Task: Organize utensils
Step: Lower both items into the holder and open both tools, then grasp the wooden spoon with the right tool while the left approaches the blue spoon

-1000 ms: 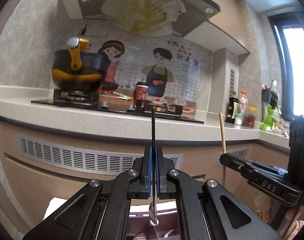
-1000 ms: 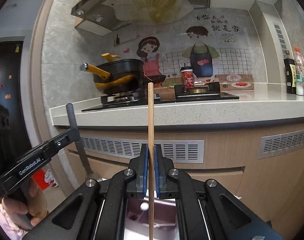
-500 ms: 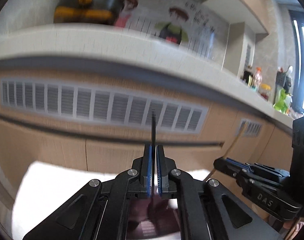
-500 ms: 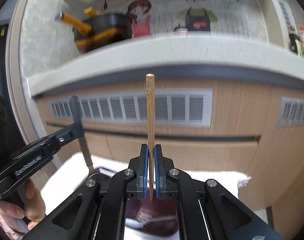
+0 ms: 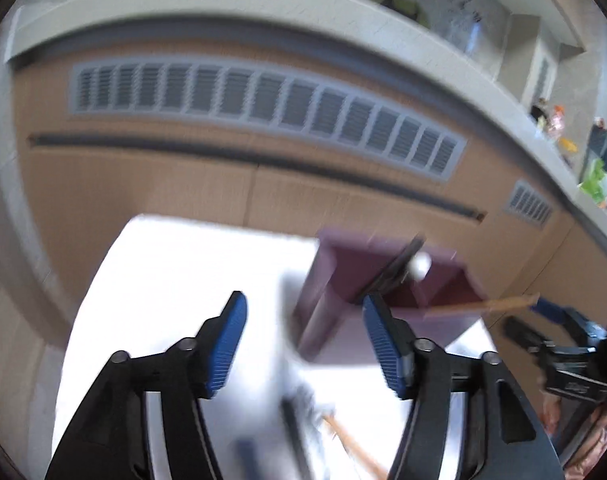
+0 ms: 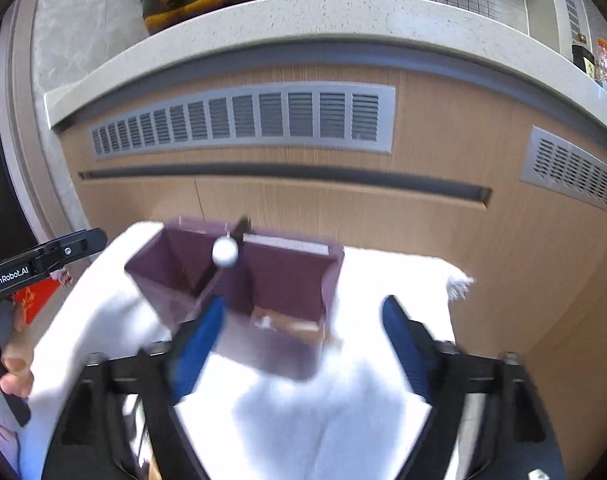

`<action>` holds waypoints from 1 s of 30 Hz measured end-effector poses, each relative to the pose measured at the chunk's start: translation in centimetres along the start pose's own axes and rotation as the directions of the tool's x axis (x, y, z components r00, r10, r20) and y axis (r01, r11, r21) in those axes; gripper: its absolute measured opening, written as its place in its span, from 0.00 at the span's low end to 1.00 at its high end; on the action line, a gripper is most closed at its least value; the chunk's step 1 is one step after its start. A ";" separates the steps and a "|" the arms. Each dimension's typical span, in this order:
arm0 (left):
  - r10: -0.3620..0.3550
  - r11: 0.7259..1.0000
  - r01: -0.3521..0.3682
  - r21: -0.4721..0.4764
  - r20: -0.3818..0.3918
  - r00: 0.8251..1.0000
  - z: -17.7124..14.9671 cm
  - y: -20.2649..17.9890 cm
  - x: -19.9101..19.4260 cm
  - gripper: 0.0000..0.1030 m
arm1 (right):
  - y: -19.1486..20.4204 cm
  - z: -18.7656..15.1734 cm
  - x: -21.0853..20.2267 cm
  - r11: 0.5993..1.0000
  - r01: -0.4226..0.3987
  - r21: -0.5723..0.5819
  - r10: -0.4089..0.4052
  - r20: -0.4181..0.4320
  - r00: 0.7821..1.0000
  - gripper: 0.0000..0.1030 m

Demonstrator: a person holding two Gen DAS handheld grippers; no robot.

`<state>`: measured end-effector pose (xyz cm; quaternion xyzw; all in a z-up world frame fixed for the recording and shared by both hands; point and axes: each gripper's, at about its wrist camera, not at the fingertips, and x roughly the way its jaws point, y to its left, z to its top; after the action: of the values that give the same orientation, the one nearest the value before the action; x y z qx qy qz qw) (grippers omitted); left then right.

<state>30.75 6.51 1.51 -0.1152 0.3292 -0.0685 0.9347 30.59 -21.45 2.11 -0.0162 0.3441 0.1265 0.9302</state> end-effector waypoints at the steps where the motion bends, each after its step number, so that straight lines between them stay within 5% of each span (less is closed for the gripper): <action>1: 0.018 1.000 -0.018 -0.001 -0.020 1.000 -0.8 0.4 -0.1 0.67 | 0.0 -0.7 -0.4 1.000 0.007 -0.001 -0.007 0.000 1.000 0.91; 8: 0.095 0.993 -0.105 -0.055 -0.156 0.983 -6.2 2.1 -0.6 0.73 | 1.8 -5.9 -2.3 0.994 0.055 -0.091 -0.063 -0.095 0.993 0.99; 14: 0.153 0.986 -0.162 -0.037 -0.169 0.974 -9.2 2.6 -2.6 0.75 | 3.4 -9.3 -1.7 0.982 0.095 -0.161 -0.126 -0.201 0.971 0.99; 19: 0.227 0.973 -0.232 -0.018 -0.139 0.964 -10.3 3.4 -4.2 0.75 | 6.2 -10.2 -1.3 0.979 -0.036 -0.200 -0.011 -0.230 0.973 0.97; 21: 0.216 0.975 -0.222 -0.025 -0.146 0.965 -10.4 3.9 -4.5 0.75 | 7.7 -10.1 -0.9 0.974 -0.084 -0.213 0.029 -0.248 0.968 0.78; 23: 0.187 0.980 -0.195 -0.039 -0.152 0.970 -10.4 4.3 -4.7 0.75 | 9.4 -9.8 0.1 0.967 -0.144 -0.212 0.077 -0.295 0.952 0.34; 26: 0.165 0.983 -0.174 -0.053 -0.146 0.975 -10.4 4.9 -5.2 0.75 | 11.4 -9.5 1.7 0.958 -0.231 -0.173 0.160 -0.347 0.924 0.32; 30: 0.147 0.986 -0.157 -0.059 -0.142 0.979 -10.3 5.3 -5.8 0.75 | 12.3 -9.4 3.6 0.965 -0.217 -0.150 0.150 -0.368 0.918 0.20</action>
<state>20.01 11.01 -4.20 -0.1173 0.4028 0.0069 0.9077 24.25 -9.87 -6.67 -0.0938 0.4922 0.2403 0.8314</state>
